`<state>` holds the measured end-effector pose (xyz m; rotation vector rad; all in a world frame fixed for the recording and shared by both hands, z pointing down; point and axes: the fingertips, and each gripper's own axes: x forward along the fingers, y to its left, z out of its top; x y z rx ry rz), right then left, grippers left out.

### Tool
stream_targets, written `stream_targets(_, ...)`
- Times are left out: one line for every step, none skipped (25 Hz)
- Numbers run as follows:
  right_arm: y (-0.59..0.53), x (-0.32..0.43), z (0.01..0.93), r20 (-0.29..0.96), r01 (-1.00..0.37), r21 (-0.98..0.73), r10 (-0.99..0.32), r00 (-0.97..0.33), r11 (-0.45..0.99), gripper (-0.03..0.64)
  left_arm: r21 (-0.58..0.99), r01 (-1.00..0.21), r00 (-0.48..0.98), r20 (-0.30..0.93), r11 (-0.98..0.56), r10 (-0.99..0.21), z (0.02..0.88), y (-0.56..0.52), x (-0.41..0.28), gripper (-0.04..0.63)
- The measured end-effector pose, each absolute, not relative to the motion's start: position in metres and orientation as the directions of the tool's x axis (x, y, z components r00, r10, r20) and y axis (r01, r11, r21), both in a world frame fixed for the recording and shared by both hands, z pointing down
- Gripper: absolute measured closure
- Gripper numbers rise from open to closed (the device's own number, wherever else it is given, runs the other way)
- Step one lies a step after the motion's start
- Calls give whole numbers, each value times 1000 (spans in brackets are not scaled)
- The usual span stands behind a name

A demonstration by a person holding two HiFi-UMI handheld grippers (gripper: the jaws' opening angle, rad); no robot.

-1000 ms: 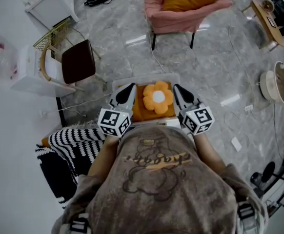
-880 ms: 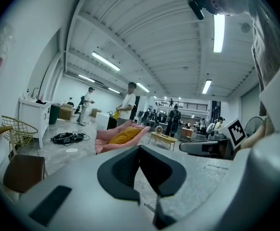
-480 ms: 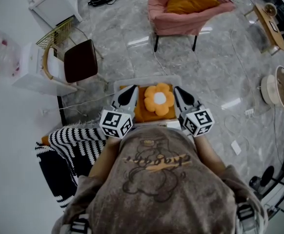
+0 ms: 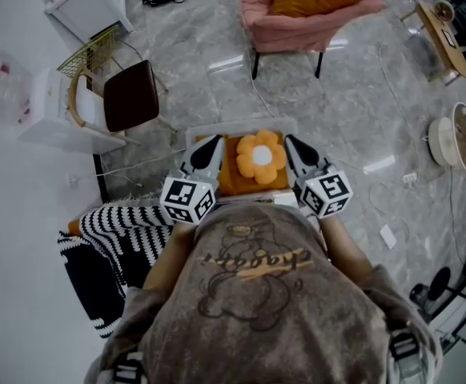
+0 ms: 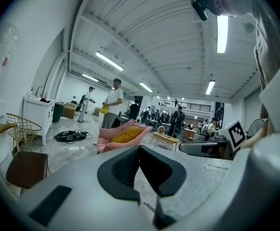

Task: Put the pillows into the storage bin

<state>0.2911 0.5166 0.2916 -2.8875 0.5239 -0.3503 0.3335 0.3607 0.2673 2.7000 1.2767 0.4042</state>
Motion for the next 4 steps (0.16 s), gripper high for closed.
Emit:
stream_targets(516,291,292,197,-325,-221,-368,909,-920,615,227,738,607,186,-635,772,268,360,333,591)
stream_targets(516,291,293,198,-328,-219,-371,907,-919,615,227,737,608,187,-636,771,268,359,333,591)
stream_targets(516,291,293,199,-330,-218,-373,906,-918,615,226,736,609,188,-638,770,269,359,334,591)
stream_targets(516,291,294,199,-333,-217,-375,905,-918,615,226,735,610,190,-639,769,270,359,334,591)
